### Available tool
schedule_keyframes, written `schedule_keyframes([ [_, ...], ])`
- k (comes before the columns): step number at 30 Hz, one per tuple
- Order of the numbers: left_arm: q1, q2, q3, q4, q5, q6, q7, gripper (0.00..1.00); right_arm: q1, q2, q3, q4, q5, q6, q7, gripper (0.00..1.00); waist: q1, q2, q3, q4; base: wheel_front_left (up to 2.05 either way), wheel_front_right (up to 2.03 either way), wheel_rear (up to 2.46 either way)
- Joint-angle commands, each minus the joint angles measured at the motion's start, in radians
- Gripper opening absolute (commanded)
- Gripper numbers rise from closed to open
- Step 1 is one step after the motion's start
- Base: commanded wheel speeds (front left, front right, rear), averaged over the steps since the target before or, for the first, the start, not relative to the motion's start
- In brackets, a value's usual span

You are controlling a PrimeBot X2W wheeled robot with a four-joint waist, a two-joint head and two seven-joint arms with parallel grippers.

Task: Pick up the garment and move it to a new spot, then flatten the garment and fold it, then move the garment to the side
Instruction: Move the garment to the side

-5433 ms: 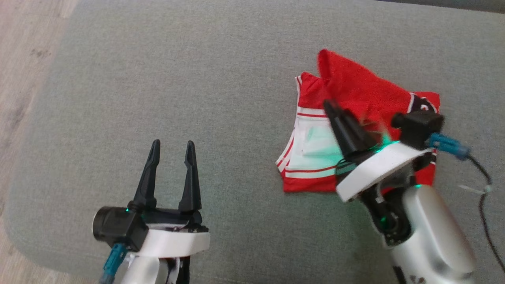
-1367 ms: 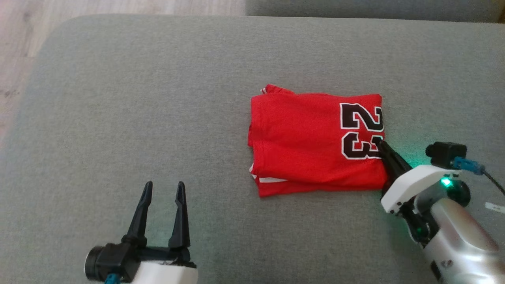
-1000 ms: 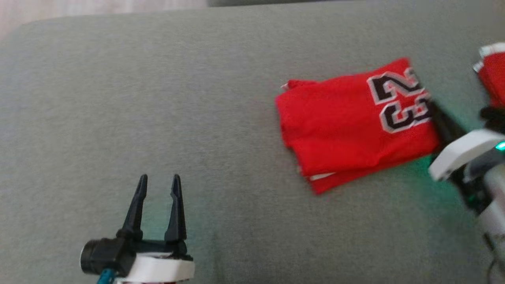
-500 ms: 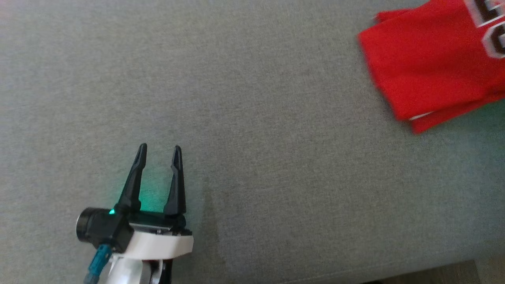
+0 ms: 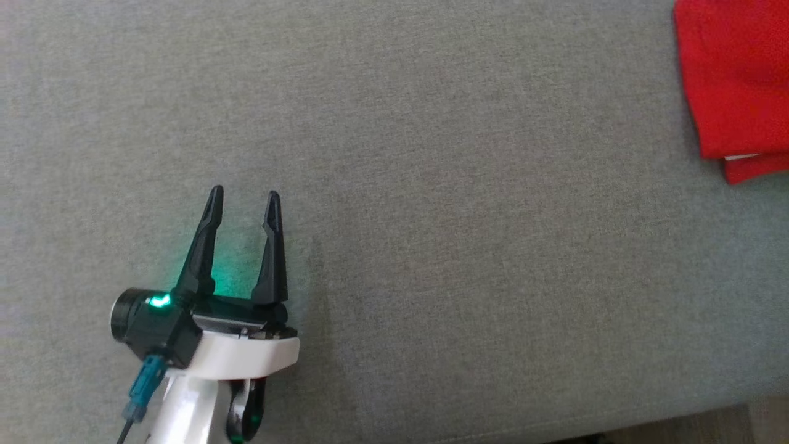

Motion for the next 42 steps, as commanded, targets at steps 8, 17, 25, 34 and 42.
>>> schedule_keyframes([
  [8, 0.015, -0.001, 0.027, -0.015, -0.01, 0.012, -0.006, 1.0, 0.084, 0.097, 0.027, -0.104, -0.127, -0.001, -0.03, 1.0, -0.0001, 0.0, -0.076, 0.029, 0.0, 0.0, 0.0],
  [17, 0.075, -0.001, 0.028, 0.01, -0.044, 0.044, -0.006, 1.0, 0.168, 0.235, 0.244, -0.022, -0.125, -0.001, -0.23, 1.0, -0.0001, 0.0, -0.21, 0.06, 0.0, 0.0, 0.0],
  [25, 0.15, -0.001, 0.019, 0.042, -0.086, 0.078, -0.006, 1.0, 0.262, 0.363, 0.413, 0.158, -0.098, -0.001, -0.465, 1.0, -0.0001, 0.0, -0.346, 0.102, 0.0, 0.0, 0.0],
  [34, 0.229, -0.001, 0.018, 0.066, -0.101, 0.103, -0.006, 1.0, 0.389, 0.469, 0.472, 0.117, -0.177, -0.001, -0.539, 1.0, -0.0001, 0.0, -0.468, 0.125, 0.0, 0.0, 0.0],
  [42, 0.278, -0.001, 0.039, 0.057, -0.086, 0.113, -0.006, 1.0, 0.522, 0.531, 0.395, -0.028, -0.314, -0.001, -0.539, 1.0, -0.0001, 0.0, -0.525, 0.124, 0.0, 0.0, 0.0],
])
